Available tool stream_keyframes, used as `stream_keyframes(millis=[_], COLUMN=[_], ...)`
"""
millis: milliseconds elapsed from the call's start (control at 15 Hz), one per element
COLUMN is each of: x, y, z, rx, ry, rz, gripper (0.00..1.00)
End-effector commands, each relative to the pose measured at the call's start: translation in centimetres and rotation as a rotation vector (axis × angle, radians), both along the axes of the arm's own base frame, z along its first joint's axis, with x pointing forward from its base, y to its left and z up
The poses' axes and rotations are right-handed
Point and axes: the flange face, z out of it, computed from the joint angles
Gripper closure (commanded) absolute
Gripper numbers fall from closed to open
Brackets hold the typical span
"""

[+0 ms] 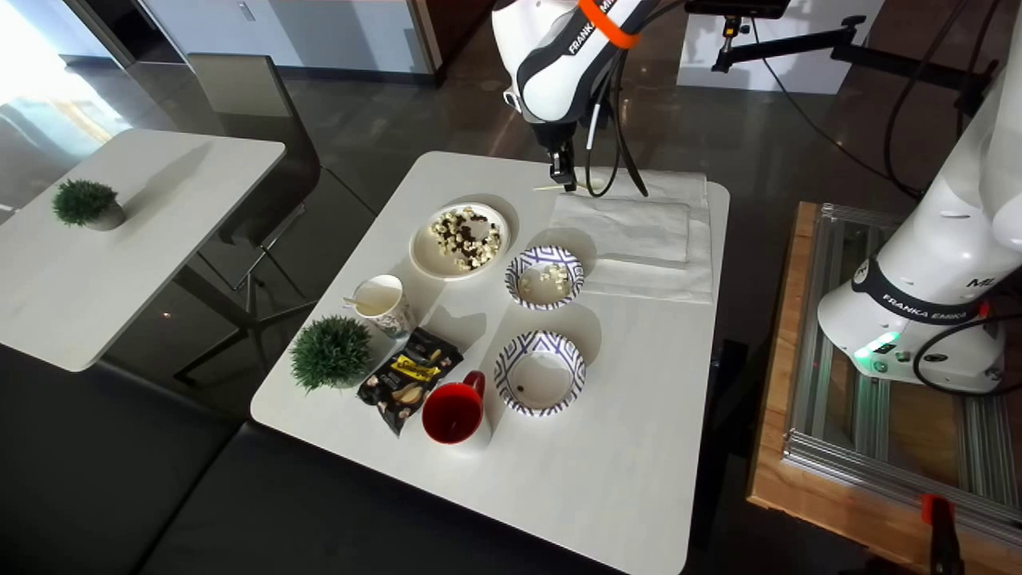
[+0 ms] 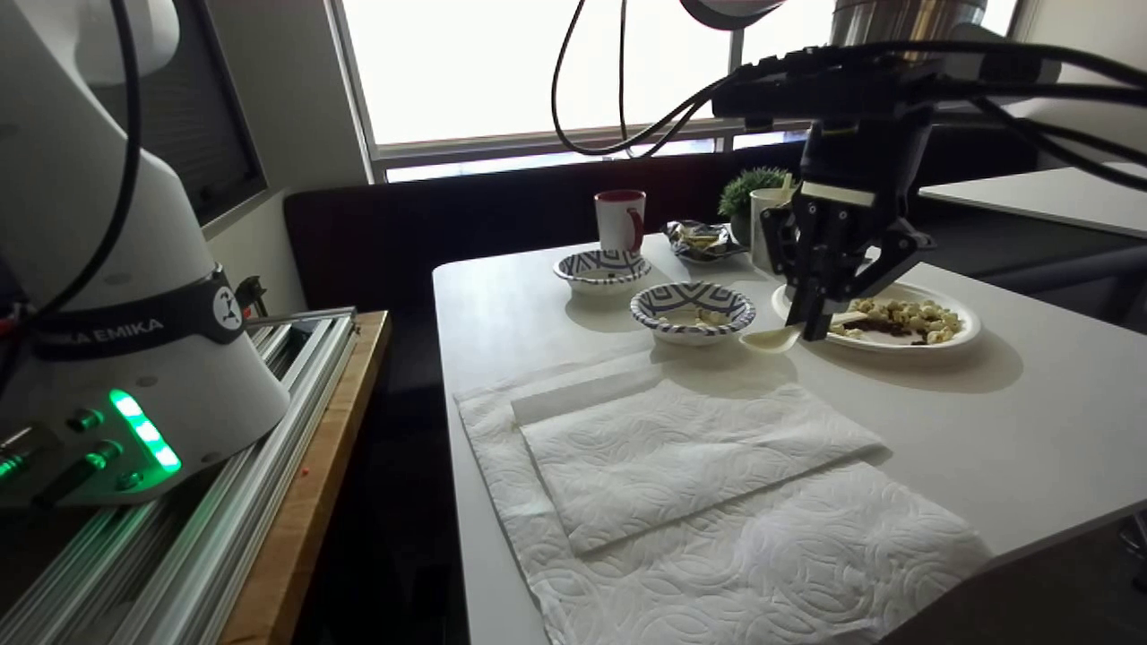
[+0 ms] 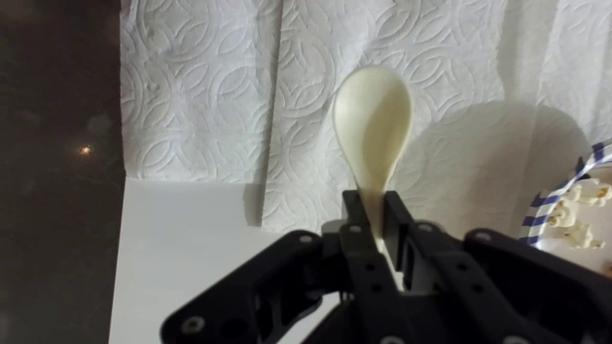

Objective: Use the white spoon to place some contents from the white plate in the bowl on the right.

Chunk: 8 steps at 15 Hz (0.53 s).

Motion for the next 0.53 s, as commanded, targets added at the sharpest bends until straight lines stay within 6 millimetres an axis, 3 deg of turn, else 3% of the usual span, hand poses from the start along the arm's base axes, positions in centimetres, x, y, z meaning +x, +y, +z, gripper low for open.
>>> stream_keyframes(millis=[0, 200, 267, 467], x=[0.1, 0.0, 0.0, 0.5], y=[0.1, 0.0, 0.0, 0.6], z=[0.0, 0.0, 0.0, -1.1], rx=[0.001, 0.002, 0.002, -0.016], ry=[0.001, 0.001, 0.001, 0.008], rz=[0.003, 0.003, 0.003, -0.033], gripper=[0.86, 0.86, 0.96, 0.96])
